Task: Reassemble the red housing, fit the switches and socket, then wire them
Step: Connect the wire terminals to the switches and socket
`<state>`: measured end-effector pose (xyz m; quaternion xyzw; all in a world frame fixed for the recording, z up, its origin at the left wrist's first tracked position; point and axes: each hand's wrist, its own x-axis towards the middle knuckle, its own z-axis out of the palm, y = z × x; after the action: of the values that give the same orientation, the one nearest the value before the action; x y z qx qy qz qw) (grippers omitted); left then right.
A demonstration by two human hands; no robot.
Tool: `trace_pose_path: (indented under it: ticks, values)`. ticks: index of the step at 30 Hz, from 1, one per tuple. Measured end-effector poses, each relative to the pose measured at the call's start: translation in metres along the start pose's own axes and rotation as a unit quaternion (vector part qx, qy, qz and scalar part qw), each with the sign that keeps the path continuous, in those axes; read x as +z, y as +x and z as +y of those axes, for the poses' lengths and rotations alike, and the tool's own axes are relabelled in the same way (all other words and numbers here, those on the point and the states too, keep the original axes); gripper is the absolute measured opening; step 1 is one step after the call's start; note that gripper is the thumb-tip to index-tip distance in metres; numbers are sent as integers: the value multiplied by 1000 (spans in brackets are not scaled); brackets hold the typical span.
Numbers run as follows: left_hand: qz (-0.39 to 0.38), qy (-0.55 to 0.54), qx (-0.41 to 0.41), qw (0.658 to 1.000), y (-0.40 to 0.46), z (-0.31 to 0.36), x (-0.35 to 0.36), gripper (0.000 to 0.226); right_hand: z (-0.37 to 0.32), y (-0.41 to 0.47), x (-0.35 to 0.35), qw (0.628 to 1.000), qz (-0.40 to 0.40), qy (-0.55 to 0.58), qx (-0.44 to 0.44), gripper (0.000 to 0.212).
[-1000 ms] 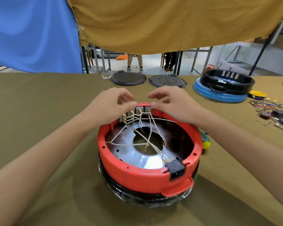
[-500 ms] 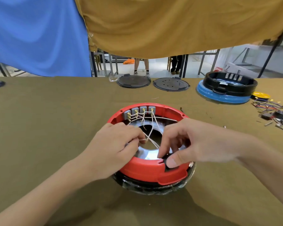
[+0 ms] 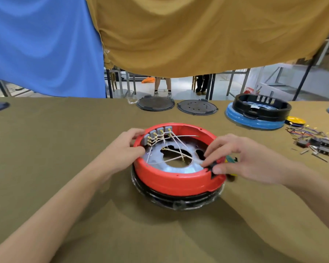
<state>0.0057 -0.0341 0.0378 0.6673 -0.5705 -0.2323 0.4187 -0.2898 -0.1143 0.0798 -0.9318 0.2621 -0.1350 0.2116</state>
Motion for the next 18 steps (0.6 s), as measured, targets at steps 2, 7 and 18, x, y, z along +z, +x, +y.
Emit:
trace_pose_path:
  ticks: [2,7,18]
  values:
    - [43,4,-31,999,2,-6,-4,50,9,-6,7,996,79,33,40,23]
    - [94,-50,-78,991,11,-7,9,51,12,0,57,983,100,131,82,68]
    - [71,-139,-20,987,7,-38,20,47,21,36,67,947,258,127,145,35]
